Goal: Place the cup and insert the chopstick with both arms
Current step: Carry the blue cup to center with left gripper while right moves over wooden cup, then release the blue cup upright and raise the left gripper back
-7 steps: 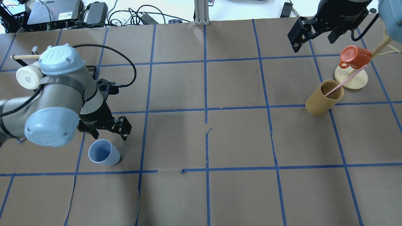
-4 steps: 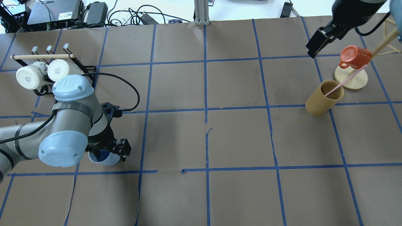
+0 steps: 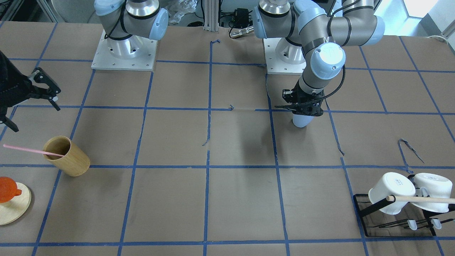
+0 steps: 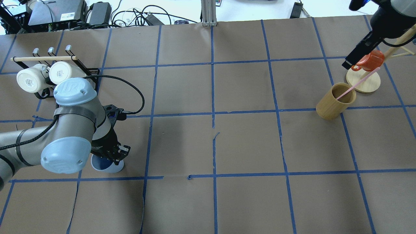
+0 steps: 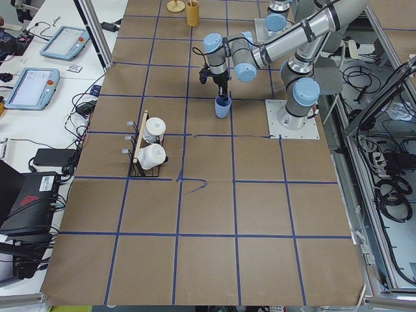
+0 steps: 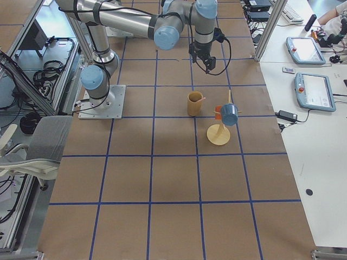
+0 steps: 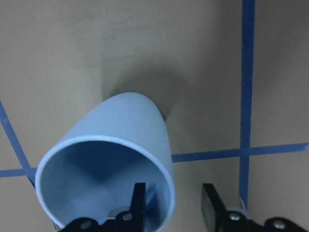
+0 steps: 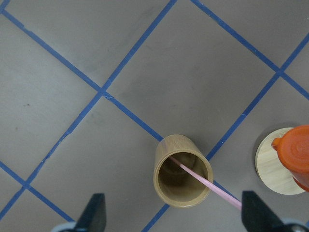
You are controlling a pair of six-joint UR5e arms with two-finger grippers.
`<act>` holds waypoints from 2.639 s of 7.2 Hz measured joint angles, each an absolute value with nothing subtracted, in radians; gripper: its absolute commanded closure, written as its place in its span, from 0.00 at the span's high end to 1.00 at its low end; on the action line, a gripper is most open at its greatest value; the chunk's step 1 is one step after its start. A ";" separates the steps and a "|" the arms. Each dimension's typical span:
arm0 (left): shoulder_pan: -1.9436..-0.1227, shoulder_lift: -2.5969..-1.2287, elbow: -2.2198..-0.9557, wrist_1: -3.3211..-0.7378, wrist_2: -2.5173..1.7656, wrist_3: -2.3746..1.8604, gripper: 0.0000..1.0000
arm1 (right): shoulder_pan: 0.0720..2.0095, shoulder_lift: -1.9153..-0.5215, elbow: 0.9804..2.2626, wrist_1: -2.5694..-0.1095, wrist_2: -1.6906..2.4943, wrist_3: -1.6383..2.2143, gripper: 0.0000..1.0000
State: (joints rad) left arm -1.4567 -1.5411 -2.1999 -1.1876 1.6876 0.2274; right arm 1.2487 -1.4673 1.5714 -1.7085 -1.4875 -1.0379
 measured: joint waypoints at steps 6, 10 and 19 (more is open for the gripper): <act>-1.765 -1.661 -1.914 -1.249 1.445 -0.193 0.00 | 1.120 -1.391 1.635 -1.762 -1.484 -1.526 1.00; -2.057 -1.750 -1.885 -1.232 1.398 -0.298 0.00 | 1.109 -1.362 1.647 -1.833 -1.476 -1.792 1.00; -1.971 -1.729 -1.783 -1.298 1.420 -0.265 0.98 | 1.109 -1.313 1.653 -1.894 -1.560 -1.892 0.35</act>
